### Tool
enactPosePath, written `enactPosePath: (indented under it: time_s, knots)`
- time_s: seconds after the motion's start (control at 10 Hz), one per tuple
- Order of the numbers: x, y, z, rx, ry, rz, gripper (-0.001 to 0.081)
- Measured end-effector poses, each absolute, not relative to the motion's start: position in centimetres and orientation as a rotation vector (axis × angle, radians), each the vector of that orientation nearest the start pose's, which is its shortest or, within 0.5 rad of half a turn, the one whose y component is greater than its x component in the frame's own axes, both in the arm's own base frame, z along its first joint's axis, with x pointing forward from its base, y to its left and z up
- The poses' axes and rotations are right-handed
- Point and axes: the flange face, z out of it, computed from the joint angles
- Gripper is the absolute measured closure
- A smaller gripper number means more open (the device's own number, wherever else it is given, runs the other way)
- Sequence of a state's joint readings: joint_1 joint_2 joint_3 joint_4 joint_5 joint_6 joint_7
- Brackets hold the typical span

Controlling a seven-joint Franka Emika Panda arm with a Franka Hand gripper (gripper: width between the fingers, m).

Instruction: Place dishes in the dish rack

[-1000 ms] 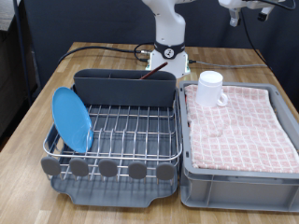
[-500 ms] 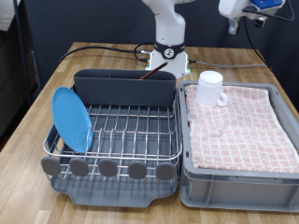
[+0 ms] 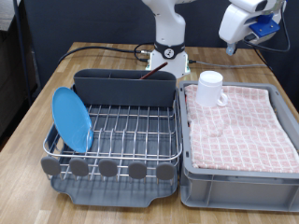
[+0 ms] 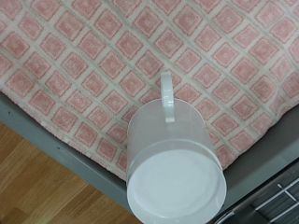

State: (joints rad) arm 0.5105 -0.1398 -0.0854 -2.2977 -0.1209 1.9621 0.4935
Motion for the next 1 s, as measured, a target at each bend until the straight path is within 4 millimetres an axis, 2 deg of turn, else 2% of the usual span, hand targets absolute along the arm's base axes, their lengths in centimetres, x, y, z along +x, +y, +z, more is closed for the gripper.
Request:
enactPosePath:
  time_s: [0.6, 1.0]
  knots:
    - [42.7, 21.0, 35.0, -3.333, -0.096, 0.226, 0.0004]
    - [42.1, 21.1, 32.2, -3.329, -0.121, 0.219, 0.0004]
